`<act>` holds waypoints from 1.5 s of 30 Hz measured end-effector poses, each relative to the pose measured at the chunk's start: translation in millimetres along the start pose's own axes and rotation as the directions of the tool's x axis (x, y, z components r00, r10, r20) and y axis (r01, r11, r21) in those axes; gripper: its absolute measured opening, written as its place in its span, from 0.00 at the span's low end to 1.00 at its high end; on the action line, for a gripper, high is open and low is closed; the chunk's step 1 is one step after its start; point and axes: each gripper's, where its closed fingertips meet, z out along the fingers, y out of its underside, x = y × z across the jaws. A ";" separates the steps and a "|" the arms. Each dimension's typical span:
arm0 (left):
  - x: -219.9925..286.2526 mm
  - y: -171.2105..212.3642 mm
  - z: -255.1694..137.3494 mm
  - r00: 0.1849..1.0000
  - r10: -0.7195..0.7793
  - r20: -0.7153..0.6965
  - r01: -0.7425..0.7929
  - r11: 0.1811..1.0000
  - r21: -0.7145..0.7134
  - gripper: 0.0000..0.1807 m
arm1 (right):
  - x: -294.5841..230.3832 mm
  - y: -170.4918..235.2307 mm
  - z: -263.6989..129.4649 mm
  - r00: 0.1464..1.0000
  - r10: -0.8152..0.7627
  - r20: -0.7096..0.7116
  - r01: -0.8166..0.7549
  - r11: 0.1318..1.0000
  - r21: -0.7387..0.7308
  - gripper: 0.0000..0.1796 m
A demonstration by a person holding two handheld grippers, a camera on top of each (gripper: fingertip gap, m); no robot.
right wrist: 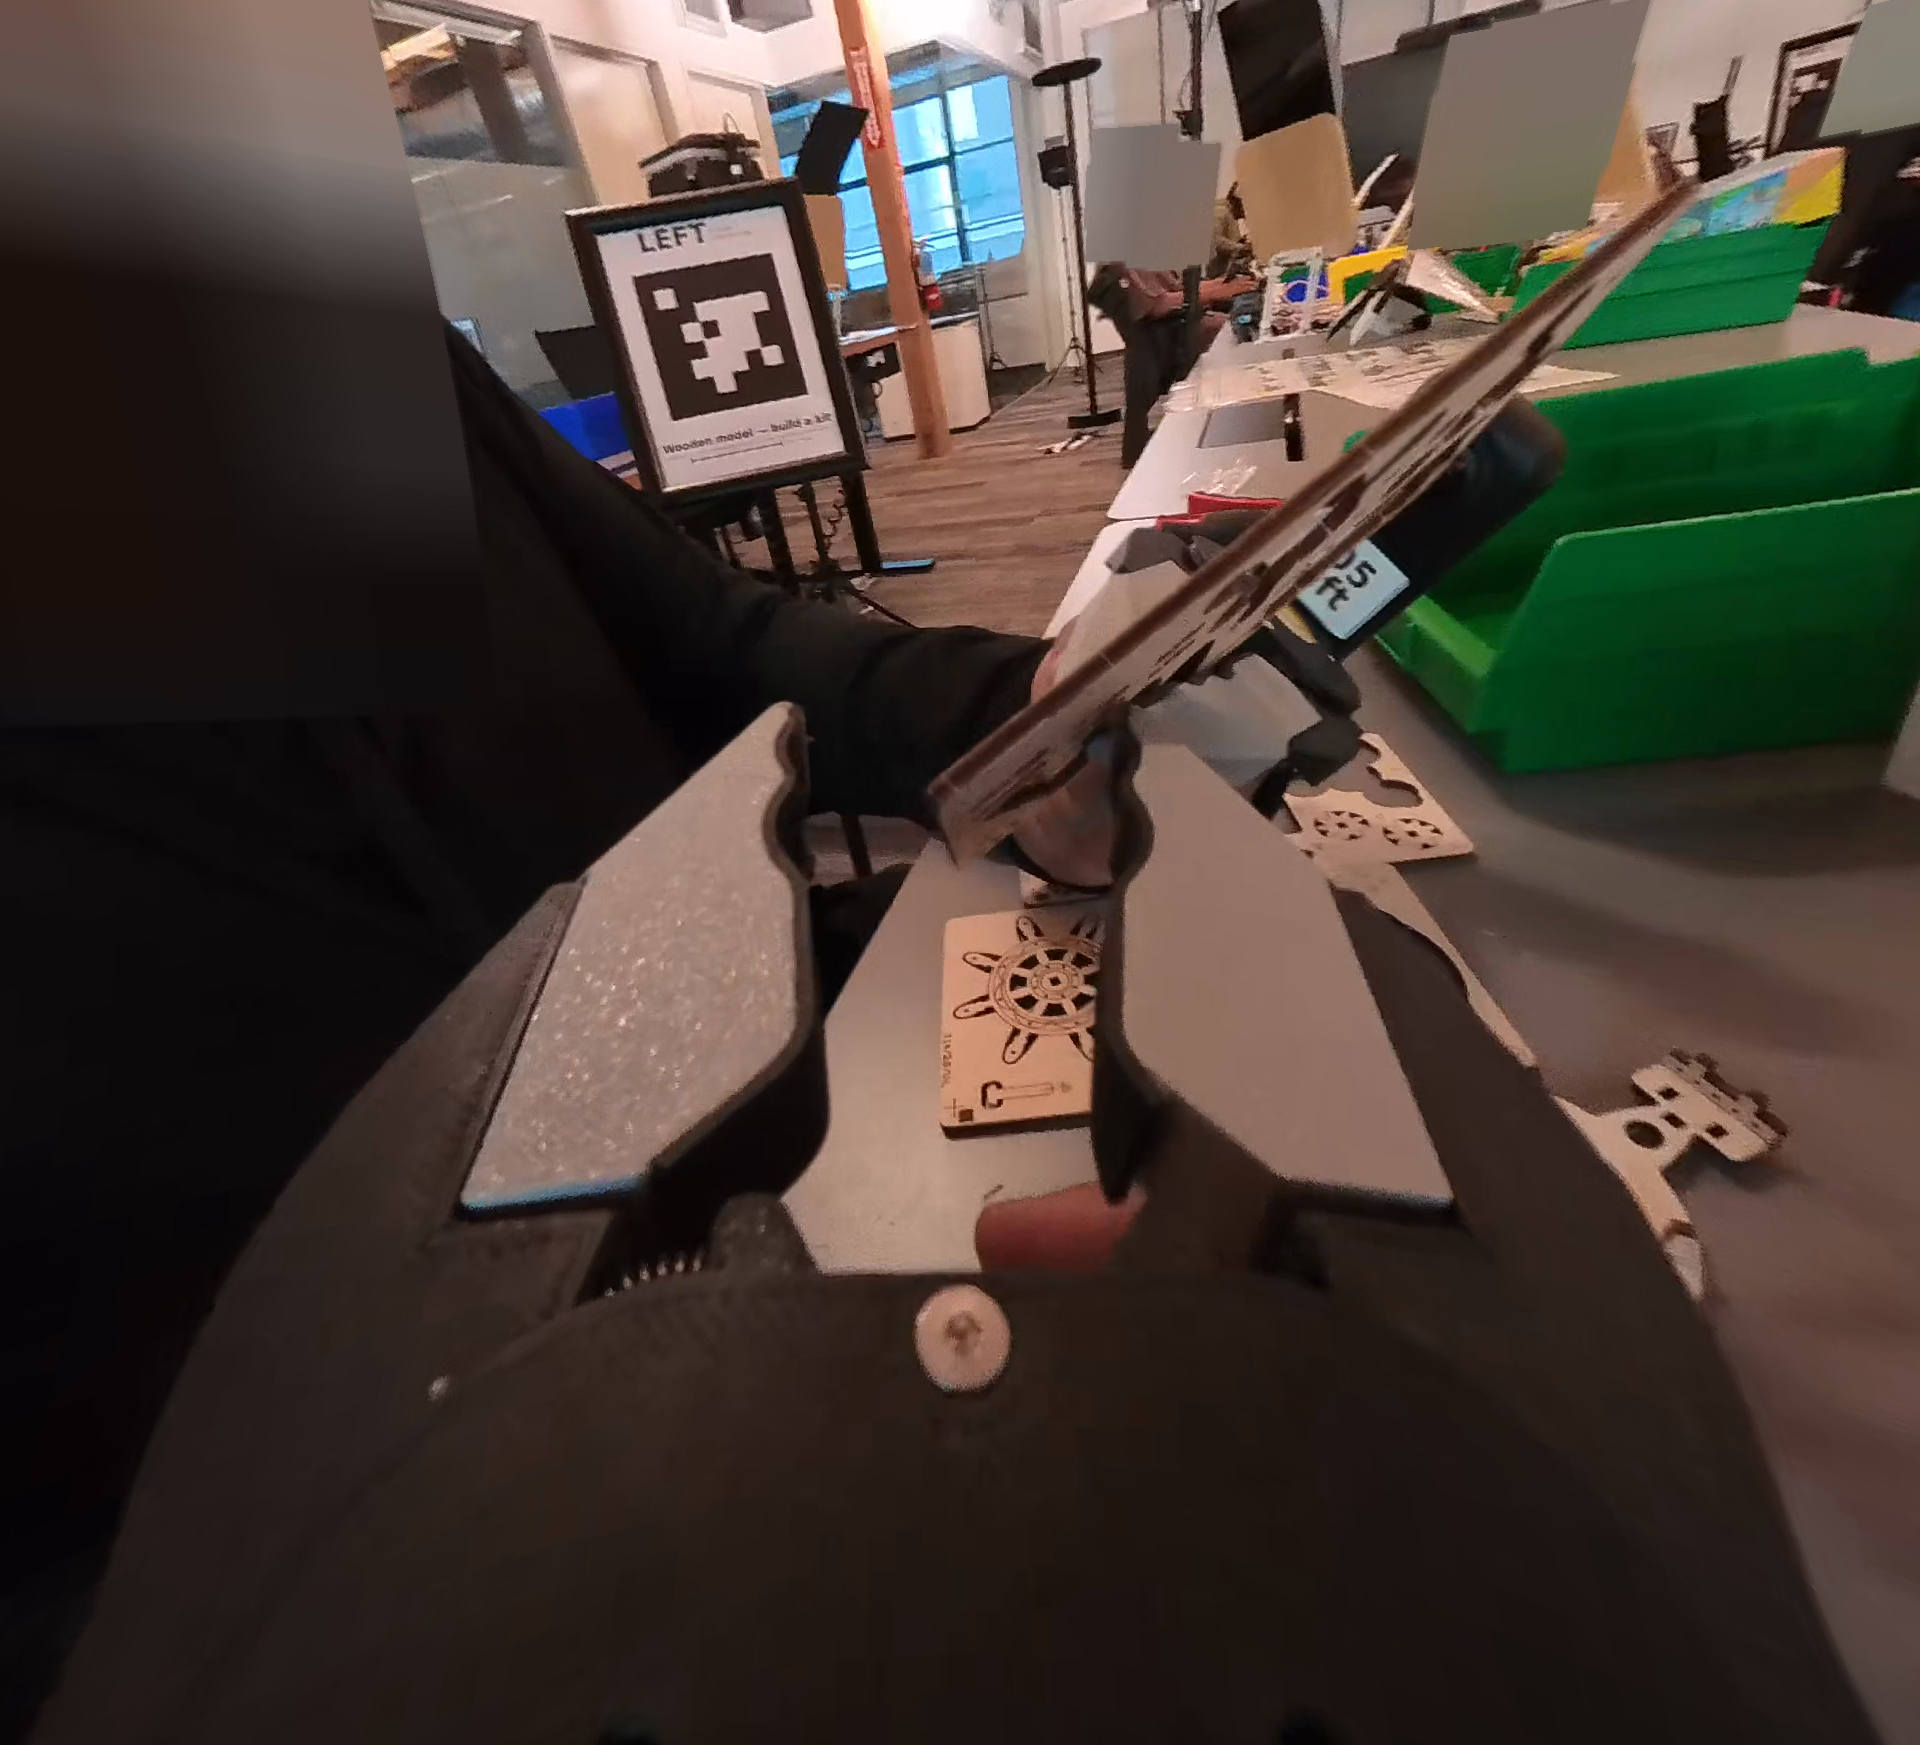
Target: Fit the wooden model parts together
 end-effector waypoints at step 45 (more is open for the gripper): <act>-42.7 -21.7 -23.3 0.938 0.063 0.342 -0.105 0.989 0.105 0.00 | 55.4 27.4 -41.8 0.920 -0.038 -0.389 -0.032 0.985 -0.172 0.25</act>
